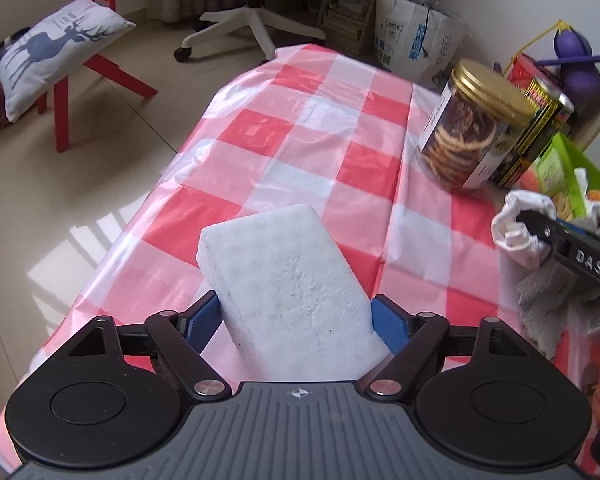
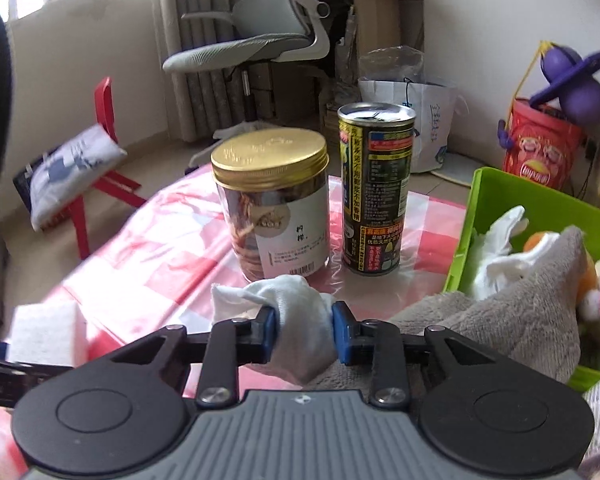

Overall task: Organize soft objects
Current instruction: 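Grasp the white sponge with the left tool while the right tool grasps the white cloth, then carry the sponge in the left tool while the right tool carries the white cloth to the bin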

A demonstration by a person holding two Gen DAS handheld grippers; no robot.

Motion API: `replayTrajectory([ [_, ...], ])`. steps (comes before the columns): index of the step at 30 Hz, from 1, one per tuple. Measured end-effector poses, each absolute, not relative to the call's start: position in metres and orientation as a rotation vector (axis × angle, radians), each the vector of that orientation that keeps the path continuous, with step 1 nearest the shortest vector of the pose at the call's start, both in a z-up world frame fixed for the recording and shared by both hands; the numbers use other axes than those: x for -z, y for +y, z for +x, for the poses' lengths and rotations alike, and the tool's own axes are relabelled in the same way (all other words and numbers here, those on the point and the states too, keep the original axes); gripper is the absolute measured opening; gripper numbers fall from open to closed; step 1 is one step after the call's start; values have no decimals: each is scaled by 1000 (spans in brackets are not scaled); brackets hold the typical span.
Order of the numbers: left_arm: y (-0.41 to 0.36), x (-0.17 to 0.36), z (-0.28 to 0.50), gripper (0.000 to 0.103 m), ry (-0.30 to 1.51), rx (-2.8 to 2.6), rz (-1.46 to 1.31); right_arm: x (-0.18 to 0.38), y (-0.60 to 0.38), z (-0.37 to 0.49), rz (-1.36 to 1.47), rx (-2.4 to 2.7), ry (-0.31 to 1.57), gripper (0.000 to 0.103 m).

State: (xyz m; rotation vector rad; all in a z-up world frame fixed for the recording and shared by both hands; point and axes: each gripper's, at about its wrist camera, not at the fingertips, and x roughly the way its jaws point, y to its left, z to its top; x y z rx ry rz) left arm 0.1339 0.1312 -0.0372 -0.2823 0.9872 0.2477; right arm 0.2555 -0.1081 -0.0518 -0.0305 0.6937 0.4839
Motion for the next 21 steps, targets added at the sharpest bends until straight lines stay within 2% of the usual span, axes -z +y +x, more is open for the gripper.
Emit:
replayTrajectory([
  [9,120,11,133,78,884,-196,-329,28,-128,241,99,-528,701,13],
  [21,89,3,139,79,844,-101,-334,9,-164,229,215,-444,675,13],
])
